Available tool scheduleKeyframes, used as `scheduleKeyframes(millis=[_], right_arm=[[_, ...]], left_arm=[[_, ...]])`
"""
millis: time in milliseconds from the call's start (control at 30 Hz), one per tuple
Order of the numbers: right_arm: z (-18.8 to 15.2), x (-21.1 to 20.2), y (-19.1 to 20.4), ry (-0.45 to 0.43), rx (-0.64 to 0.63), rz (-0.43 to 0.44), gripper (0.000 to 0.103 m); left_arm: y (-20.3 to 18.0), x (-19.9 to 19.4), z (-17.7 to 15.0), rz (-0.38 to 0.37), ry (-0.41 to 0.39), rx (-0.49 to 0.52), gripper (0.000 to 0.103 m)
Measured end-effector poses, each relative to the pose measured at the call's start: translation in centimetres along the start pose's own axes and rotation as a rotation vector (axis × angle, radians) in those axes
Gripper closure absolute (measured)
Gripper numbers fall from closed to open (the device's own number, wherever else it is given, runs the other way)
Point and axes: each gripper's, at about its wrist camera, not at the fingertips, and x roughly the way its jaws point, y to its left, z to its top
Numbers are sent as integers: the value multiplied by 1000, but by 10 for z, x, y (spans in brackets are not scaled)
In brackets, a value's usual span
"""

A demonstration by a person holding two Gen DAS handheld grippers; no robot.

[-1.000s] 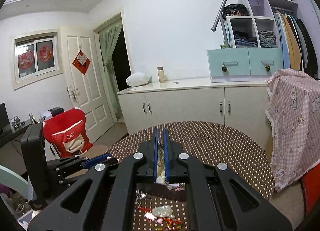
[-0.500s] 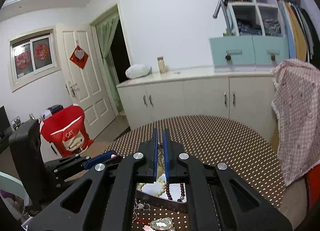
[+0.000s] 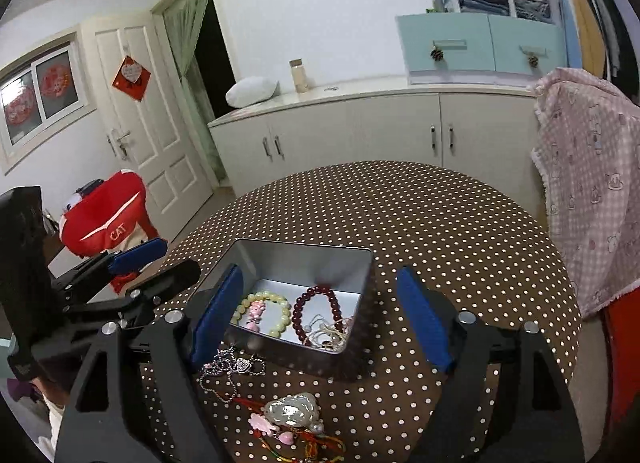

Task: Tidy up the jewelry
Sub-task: 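Withdraw both grippers from the box toward the remaining jewelry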

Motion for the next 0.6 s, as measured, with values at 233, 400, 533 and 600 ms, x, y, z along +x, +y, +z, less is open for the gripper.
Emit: scheduleKeyframes(millis=[233,400,533,600], right_arm=[[-1,-4,-1,7,-9,-12,27],[-1,-6,-2,7,-7,-18,27],[-6,-6,-3,18,-4,-35,23],[-9,-6,-5,25,1,-45,22]], left_arm=[[2,0,-3,12,8,-4,33],[5,-3,-5,24,11,-8,33],[9,-6,-11,35,17,-10,33],[11,-8,-15,42,24,-4,33]])
